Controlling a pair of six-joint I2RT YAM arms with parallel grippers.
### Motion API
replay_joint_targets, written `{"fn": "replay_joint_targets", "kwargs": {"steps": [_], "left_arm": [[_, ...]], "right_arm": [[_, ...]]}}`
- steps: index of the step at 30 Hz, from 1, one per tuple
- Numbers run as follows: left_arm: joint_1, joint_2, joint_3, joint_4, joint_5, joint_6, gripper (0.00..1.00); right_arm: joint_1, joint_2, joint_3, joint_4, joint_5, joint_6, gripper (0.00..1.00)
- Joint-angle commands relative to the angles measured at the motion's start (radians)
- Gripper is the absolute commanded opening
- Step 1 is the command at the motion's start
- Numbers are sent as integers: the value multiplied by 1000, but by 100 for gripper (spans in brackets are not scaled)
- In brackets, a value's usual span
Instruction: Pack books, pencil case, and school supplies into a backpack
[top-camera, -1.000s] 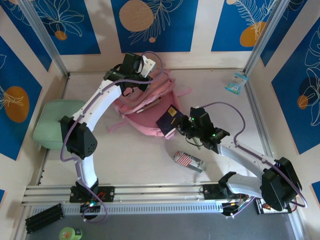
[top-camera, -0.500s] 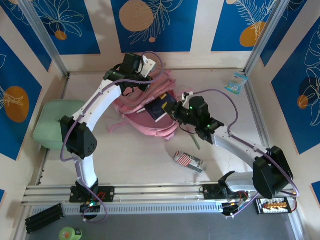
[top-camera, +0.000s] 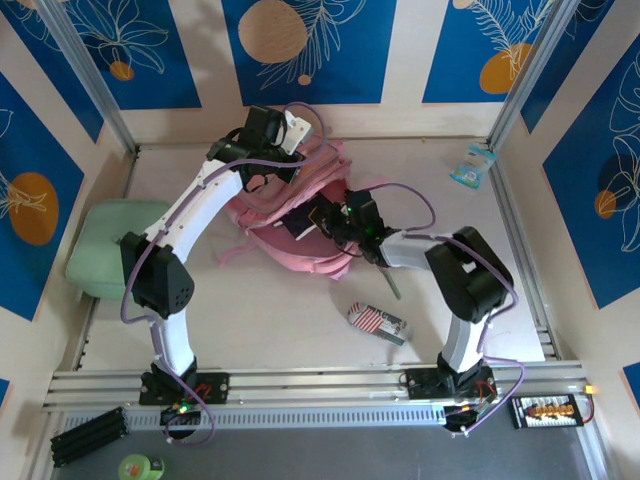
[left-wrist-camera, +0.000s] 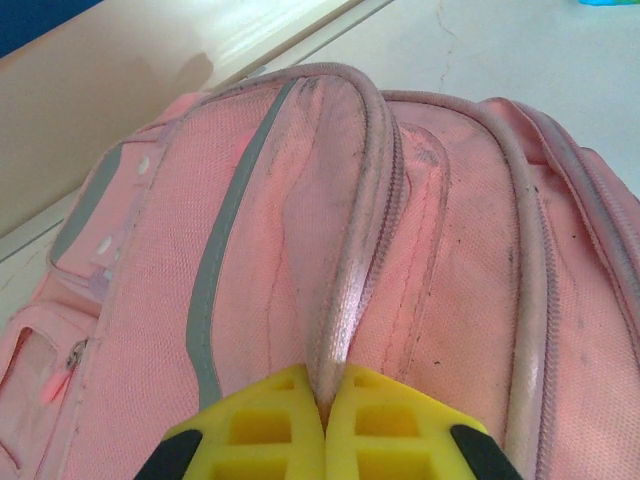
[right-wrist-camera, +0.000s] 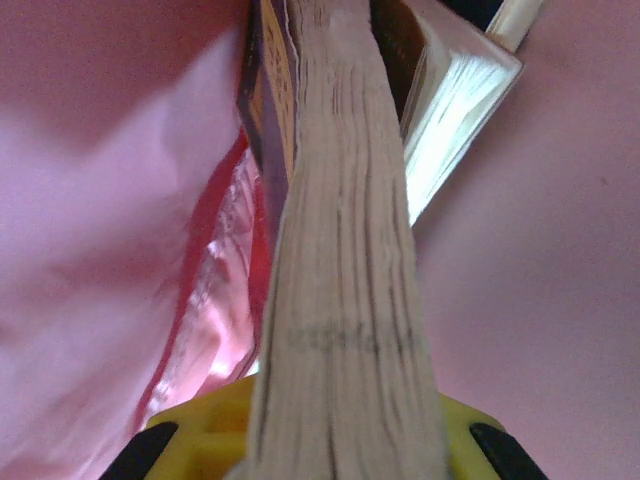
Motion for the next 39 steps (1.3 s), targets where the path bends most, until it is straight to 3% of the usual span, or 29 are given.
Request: {"fn": "replay_joint_targets", "kwargs": {"steps": [1, 7, 12, 19, 25, 29, 30, 34, 39], "left_arm": [[6, -83, 7, 132, 43, -13, 0], [9, -76, -5, 138, 49, -30, 0], [12, -69, -13, 142, 55, -42, 0], [15, -60, -39, 153, 82, -69, 0], [16, -36, -78, 180, 152, -120, 0], [15, -5, -95, 202, 242, -177, 0], [15, 2, -98, 208, 255, -194, 3], [22, -11, -145, 233, 236, -253, 45], [97, -127, -326, 310, 218, -384, 71]], "right_arm": [[6, 69, 106, 56, 40, 16, 4], [13, 233, 262, 81, 33, 63, 12], [10, 254, 316, 2, 14, 65, 30], [9, 32, 131, -125, 14, 8, 65], [14, -193, -31, -401, 120, -29, 67], [50, -312, -31, -608, 249, -96, 68], [64, -340, -19, -656, 284, -120, 68], [122, -395, 56, -800, 406, -205, 71], [180, -378, 161, -937, 501, -259, 72]]}}
